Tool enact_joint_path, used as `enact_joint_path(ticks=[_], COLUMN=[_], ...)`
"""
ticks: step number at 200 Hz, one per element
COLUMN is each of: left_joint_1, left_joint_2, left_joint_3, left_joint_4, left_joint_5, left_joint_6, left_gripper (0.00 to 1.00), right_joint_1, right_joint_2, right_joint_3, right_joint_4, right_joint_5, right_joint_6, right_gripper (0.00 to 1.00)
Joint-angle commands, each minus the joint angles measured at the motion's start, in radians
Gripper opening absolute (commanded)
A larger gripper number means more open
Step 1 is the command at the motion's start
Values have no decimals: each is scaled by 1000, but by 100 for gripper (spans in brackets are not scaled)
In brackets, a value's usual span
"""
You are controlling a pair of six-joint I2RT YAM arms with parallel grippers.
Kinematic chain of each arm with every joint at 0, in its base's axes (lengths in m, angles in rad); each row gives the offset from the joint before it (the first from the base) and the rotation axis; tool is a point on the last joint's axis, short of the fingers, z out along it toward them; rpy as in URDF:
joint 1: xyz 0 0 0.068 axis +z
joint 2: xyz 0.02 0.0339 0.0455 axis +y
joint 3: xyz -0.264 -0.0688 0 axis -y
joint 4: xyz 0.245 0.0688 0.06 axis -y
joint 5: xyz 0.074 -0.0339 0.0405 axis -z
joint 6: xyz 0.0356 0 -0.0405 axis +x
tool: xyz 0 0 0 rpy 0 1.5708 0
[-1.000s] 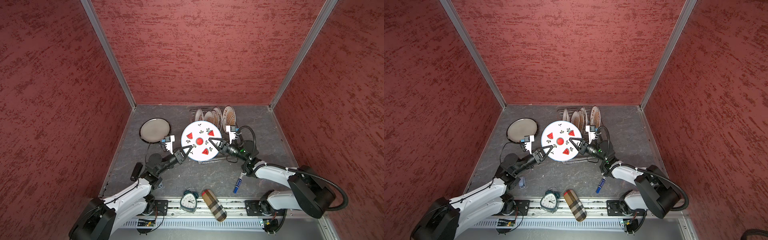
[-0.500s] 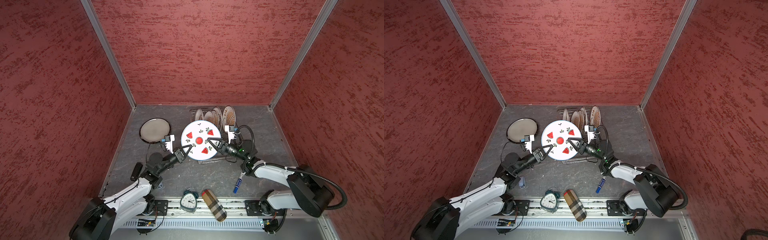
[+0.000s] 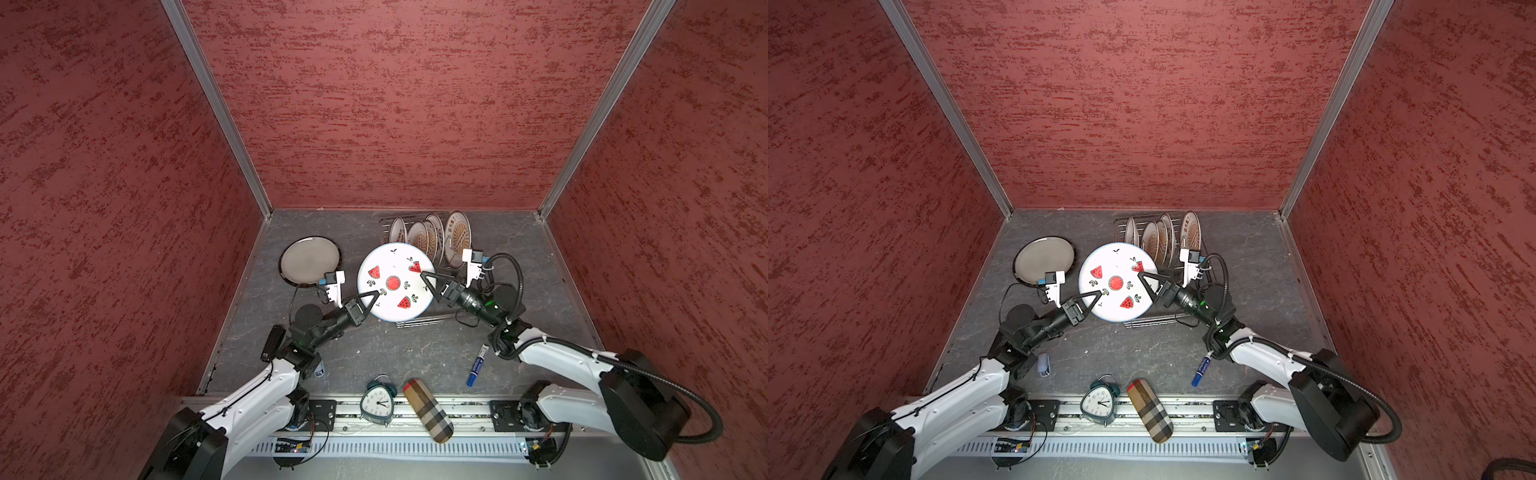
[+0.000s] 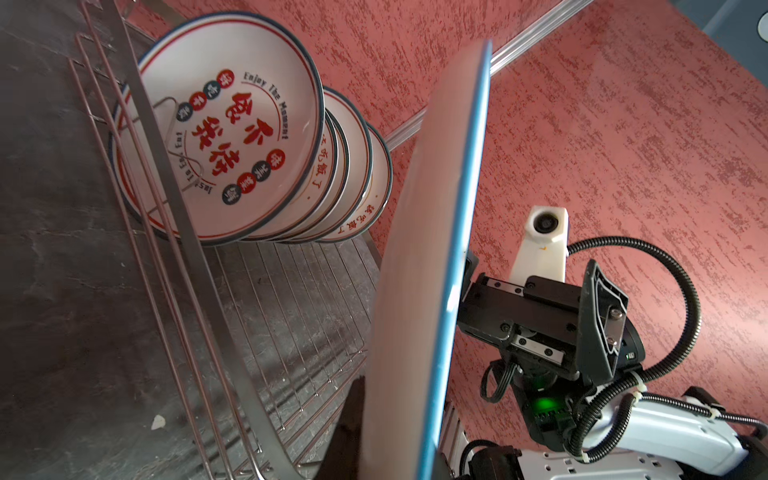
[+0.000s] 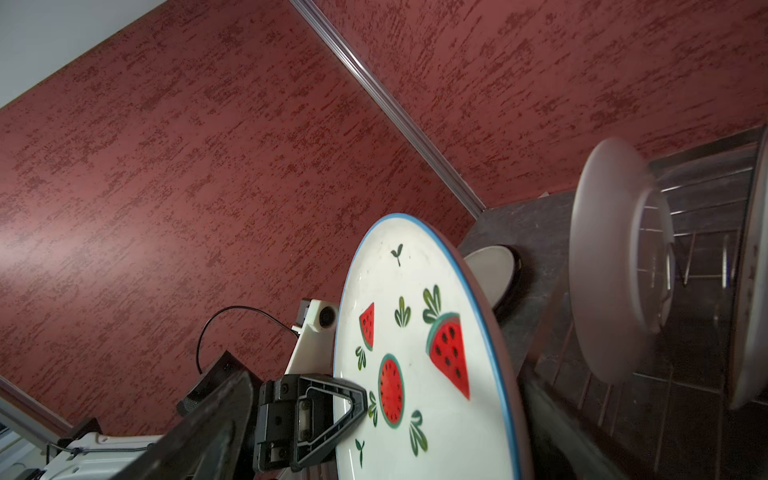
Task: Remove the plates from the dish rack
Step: 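Carry the plate toward the stacked plates with the left gripper while the right gripper releases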
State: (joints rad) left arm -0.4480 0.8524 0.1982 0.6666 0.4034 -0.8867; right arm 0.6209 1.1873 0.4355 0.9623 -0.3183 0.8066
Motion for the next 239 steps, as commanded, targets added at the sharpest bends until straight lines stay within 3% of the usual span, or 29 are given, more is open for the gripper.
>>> enact_joint_path(ticks=[1, 58, 117, 163, 187, 239], left_joint_1=[44, 161, 210, 252, 282, 413], left_joint_2=[-45, -122, -149, -199, -225, -175], left_joint_3=[7, -19, -46, -77, -53, -45], left_joint_4=[109, 65, 65, 76, -8, 39], left_joint_5=[16, 37, 25, -32, -60, -21], left_joint_6=[-27, -76, -118, -183, -170, -236], left_gripper=[0, 0, 0, 0, 0, 0], right_joint_1=[5, 5, 5, 38, 97, 206], right_joint_2=[-43, -155, -232, -140, -82, 50], right_joint_3=[-27, -85, -136, -75, -8, 141], right_joint_4=[-38, -84, -42, -13, -91, -242], right_joint_5=[79, 187, 164, 63, 95, 138], right_joint_6=[-48, -122, -198, -255, -330, -469], right_gripper=[99, 99, 99, 99, 99, 99])
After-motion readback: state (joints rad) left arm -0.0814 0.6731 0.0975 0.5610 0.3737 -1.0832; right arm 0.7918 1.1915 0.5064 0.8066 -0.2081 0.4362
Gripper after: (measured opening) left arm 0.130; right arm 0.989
